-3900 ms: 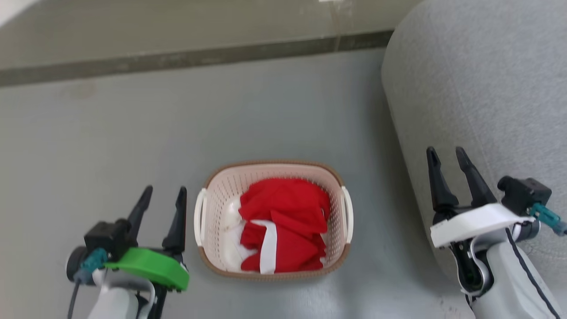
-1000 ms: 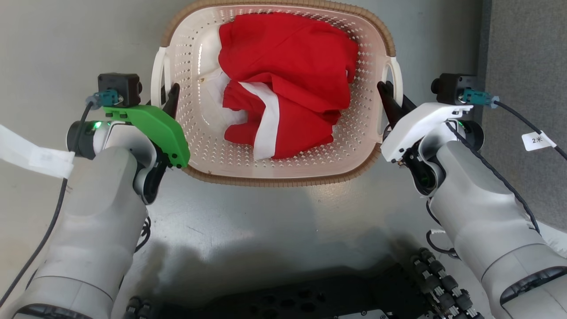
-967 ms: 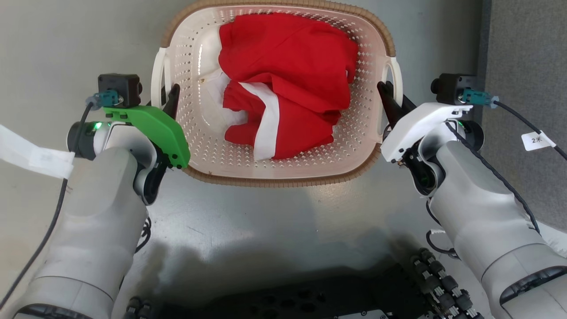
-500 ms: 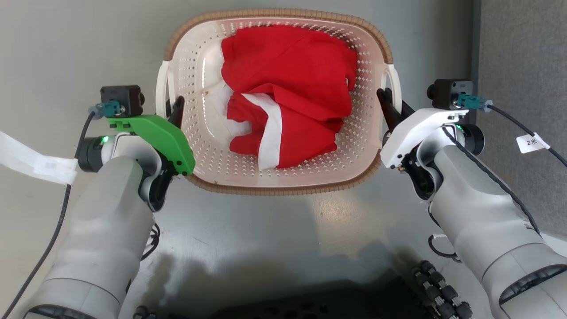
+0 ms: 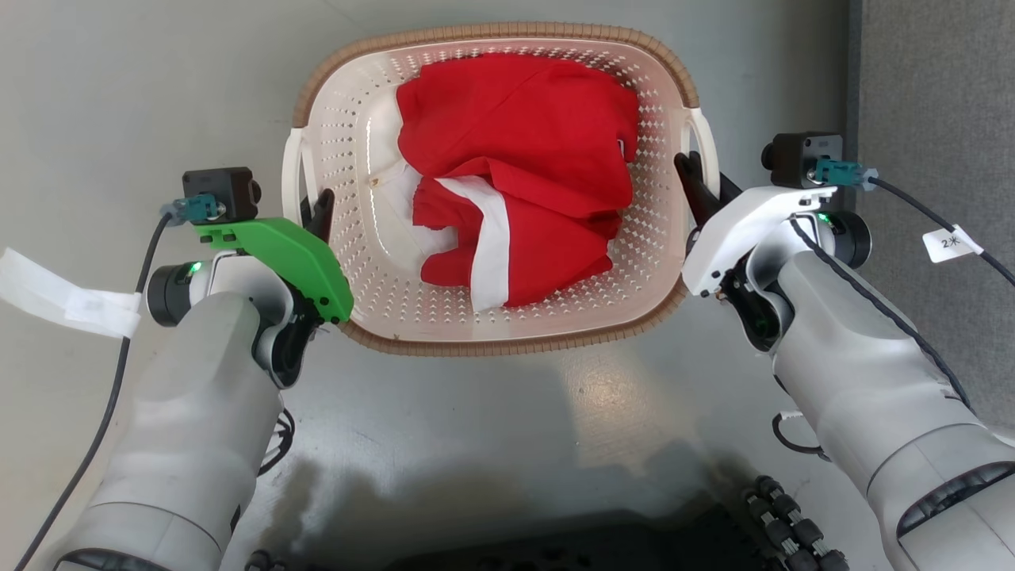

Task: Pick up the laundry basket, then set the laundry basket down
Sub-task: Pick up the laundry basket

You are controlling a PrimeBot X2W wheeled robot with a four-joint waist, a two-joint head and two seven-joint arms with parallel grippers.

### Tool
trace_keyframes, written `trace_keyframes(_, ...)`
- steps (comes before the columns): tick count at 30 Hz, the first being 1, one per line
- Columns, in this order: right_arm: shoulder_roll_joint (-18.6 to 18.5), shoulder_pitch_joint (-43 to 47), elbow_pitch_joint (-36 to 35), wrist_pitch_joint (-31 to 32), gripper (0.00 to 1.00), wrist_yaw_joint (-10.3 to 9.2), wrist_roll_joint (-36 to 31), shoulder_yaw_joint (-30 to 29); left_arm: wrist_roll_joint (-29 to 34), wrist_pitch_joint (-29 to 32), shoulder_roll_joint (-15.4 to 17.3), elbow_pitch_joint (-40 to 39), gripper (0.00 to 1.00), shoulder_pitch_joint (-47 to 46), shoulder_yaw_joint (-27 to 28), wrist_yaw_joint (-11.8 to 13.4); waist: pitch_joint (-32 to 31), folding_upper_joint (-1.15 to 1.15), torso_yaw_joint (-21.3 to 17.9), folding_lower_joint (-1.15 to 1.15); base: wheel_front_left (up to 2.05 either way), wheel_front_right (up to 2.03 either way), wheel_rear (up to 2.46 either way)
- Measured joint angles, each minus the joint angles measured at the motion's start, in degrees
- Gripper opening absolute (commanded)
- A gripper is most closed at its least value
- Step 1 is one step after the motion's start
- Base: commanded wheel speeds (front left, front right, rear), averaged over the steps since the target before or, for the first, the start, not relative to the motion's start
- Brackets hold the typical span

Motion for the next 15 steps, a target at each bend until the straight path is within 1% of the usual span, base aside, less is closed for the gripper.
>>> trace_keyframes(7, 0.03, 0.02, 0.87, -0.26, 0.0, 0.0, 1.36, 1.15, -1.59, -0.11, -0.03, 0.54, 0.0, 0.81, -1.23, 0.0, -1.4, 0.0, 0.04, 0.0, 0.0, 0.0, 0.0)
trace_keyframes(15, 0.14, 0.87, 1.77, -0.4, 0.0, 0.0, 2.52, 2.87, -3.13, -0.07, -0.14, 1.97, 0.0, 2.37, -2.65, 0.0, -4.96, 0.0, -0.12, 0.0, 0.0, 0.0, 0.0)
